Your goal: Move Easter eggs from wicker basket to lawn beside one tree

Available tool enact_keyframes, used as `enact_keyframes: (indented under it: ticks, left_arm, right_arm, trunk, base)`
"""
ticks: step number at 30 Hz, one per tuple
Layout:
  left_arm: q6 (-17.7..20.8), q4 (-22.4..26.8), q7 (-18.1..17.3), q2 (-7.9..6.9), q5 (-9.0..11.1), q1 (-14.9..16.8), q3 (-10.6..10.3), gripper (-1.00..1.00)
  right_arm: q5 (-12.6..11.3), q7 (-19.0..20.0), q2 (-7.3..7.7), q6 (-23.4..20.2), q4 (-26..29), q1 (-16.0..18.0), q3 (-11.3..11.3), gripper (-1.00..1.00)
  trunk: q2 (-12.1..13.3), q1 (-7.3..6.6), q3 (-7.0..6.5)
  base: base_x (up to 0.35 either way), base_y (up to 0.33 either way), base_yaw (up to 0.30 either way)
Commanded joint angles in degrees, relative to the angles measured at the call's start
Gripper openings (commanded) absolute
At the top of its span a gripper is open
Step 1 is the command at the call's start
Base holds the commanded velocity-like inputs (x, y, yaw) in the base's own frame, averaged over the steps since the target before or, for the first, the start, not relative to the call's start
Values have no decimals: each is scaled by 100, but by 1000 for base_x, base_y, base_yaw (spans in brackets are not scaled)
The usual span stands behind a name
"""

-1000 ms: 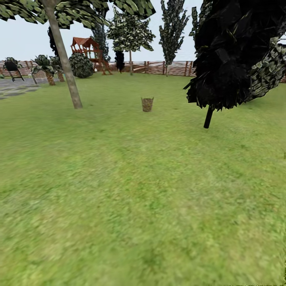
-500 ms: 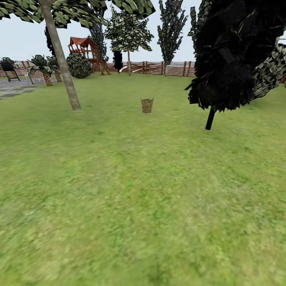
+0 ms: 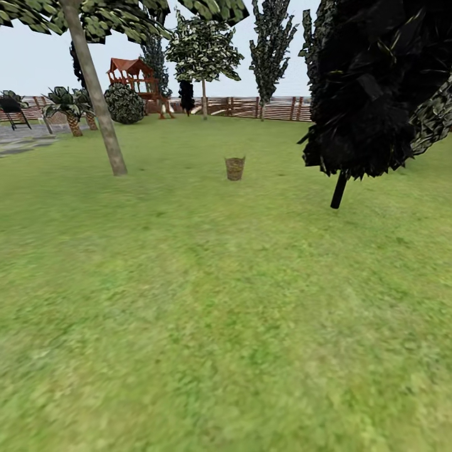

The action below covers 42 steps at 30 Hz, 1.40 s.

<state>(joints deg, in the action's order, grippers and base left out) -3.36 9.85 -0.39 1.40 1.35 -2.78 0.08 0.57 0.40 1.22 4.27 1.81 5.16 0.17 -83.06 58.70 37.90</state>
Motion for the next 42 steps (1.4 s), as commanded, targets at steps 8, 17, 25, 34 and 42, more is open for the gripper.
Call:
enact_keyframes:
  ticks: [8, 17, 25, 34, 42]
  left_arm:
    - [-7, 8, -5, 1, 14, -2, 1, 100]
    - [-7, 8, -4, -1, 14, -1, 5, 100]
    - [-7, 8, -5, -5, 14, -2, 9, 100]
    - [-7, 8, -4, -4, 14, -3, 9, 100]
    - [-7, 8, -5, -3, 14, -3, 9, 100]
  right_arm:
    - [-4, 4, 10, 21, -5, 3, -8, 100]
    - [-4, 4, 8, 23, -5, 3, -8, 100]
    - [-4, 4, 5, 130, -5, 3, -8, 100]
    - [-4, 4, 7, 144, -5, 3, -8, 100]
    - [-4, 4, 7, 144, -5, 3, -8, 100]
  trunk:
    - [-2, 3, 4]
    - [-2, 3, 4]
    - [-2, 3, 4]
    - [-2, 3, 4]
    - [-2, 3, 4]
  base:
    - [312, 101, 0]
    - [316, 101, -25]
    - [318, 101, -105]
    - [319, 101, -4]
    - [319, 101, 0]
